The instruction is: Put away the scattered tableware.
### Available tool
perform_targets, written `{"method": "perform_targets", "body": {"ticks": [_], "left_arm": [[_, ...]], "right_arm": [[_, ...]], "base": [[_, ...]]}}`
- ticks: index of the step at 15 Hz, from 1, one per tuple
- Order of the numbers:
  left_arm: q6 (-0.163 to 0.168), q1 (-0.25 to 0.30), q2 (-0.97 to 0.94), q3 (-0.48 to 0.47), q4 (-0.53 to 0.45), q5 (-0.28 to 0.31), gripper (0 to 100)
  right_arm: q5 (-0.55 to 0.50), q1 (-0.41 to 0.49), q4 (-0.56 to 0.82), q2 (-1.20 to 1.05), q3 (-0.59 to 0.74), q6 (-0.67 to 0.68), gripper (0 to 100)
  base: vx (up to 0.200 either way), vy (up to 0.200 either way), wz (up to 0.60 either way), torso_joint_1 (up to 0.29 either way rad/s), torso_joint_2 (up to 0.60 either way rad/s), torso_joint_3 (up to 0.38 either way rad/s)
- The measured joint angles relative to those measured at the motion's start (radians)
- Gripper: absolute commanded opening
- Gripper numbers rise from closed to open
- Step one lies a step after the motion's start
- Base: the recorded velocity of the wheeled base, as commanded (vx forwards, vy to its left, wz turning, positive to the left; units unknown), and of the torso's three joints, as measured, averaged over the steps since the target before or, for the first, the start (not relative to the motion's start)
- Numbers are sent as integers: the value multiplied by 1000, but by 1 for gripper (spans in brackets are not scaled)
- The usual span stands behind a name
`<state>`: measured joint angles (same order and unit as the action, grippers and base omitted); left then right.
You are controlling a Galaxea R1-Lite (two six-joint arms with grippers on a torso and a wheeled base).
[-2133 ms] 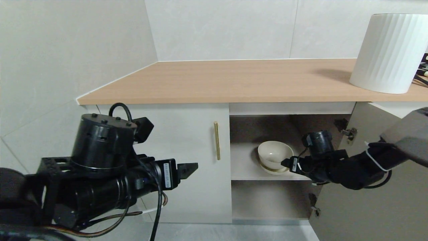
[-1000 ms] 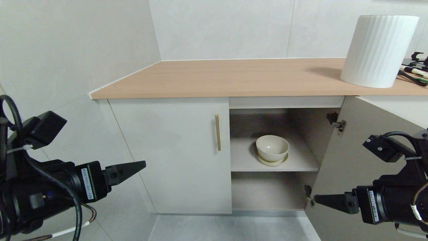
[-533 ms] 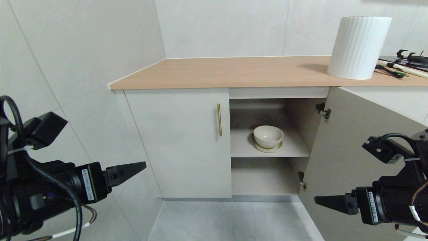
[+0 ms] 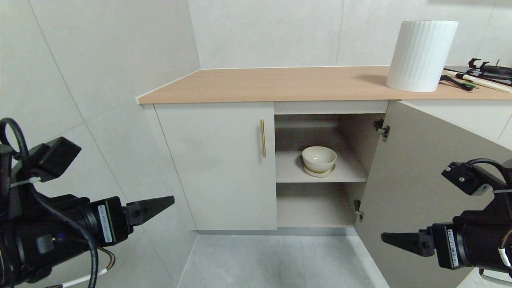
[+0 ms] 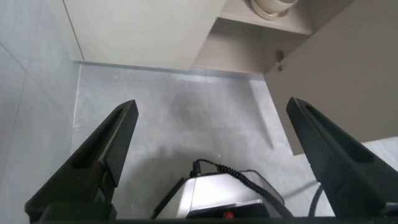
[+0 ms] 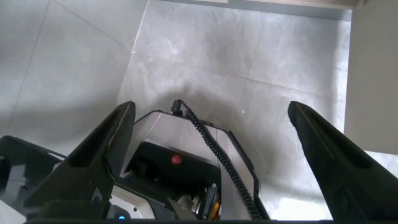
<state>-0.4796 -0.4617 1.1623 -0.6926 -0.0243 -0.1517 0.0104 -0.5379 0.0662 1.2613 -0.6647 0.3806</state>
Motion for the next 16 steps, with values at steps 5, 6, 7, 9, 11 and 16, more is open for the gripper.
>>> {"method": "perform_targets", "body": {"ticks": [5, 6, 7, 9, 11, 16], "left_arm": [[1, 0, 3, 1, 1, 0, 100], [1, 0, 4, 1, 1, 0, 100], [1, 0, 4, 1, 1, 0, 100], [1, 0, 5, 1, 0, 0, 100], [1, -1, 4, 1, 2, 1, 100], [1, 0, 3, 1, 1, 0, 100]], "right_arm": [[2, -7, -4, -14, 27, 0, 100], [0, -9, 0, -14, 31, 0, 100], [-1, -11, 3, -16, 31, 0, 100], [-9, -10, 24, -19, 36, -1, 100], [-40, -11, 57, -20, 37, -3, 100], [-89, 42, 104, -10, 35, -53, 100]], "base": [[0, -80, 0, 1, 2, 0], [0, -200, 0, -2, -2, 7], [0, -200, 0, 7, 2, 2], [0, -200, 0, 10, 2, 0], [0, -200, 0, -2, -2, 5], [0, -160, 0, 3, 3, 6]]}}
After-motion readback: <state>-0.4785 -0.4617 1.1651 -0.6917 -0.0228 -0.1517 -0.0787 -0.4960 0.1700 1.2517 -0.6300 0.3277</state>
